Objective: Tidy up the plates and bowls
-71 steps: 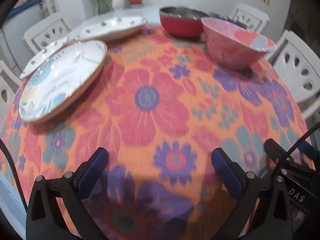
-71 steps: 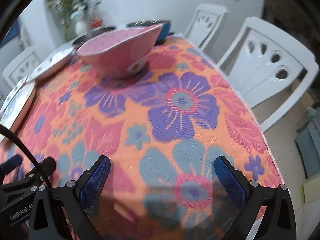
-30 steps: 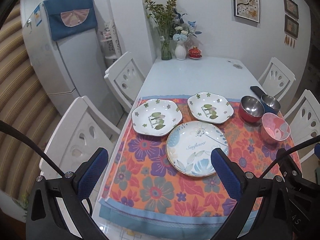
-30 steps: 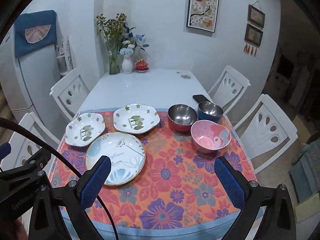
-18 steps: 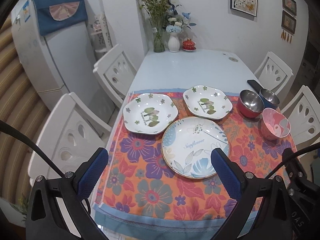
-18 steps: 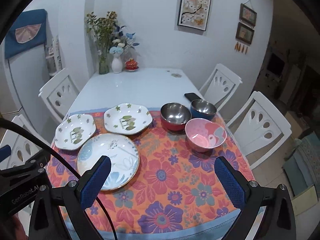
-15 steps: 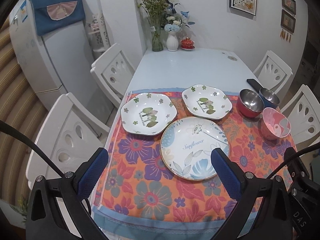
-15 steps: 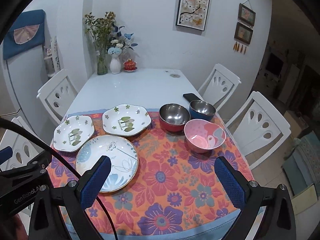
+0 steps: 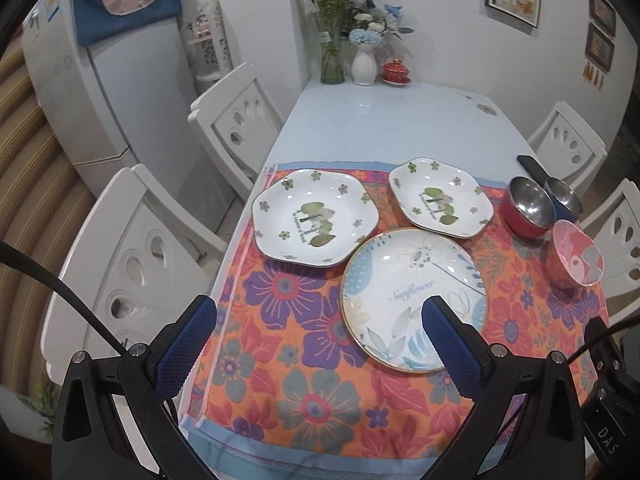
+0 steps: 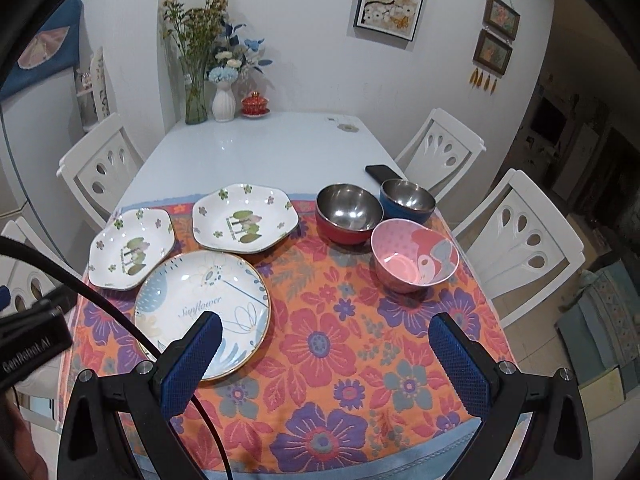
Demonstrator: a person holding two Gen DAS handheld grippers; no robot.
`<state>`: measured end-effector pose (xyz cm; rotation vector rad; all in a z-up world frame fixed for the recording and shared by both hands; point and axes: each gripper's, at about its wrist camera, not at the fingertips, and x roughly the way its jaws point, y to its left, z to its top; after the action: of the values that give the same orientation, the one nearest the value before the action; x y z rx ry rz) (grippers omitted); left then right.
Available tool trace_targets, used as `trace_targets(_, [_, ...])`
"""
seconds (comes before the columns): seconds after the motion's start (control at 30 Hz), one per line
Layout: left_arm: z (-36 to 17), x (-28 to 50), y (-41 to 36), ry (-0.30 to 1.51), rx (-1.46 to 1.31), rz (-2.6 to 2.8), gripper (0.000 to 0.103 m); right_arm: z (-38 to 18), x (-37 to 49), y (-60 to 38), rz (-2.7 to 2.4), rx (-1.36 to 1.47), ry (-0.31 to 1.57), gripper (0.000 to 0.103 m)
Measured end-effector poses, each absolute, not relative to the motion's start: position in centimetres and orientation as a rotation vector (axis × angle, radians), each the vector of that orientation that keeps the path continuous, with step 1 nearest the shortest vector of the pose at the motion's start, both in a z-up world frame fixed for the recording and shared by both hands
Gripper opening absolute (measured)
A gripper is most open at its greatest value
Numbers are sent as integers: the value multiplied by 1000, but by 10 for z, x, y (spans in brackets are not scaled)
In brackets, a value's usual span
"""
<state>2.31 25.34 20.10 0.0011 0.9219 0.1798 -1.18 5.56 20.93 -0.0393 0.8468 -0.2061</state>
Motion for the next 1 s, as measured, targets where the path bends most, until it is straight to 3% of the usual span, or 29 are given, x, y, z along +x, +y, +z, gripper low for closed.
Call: trace_targets(1.0, [182,42,260,991,1,183,102,179,13,60,-173,-19,967,103])
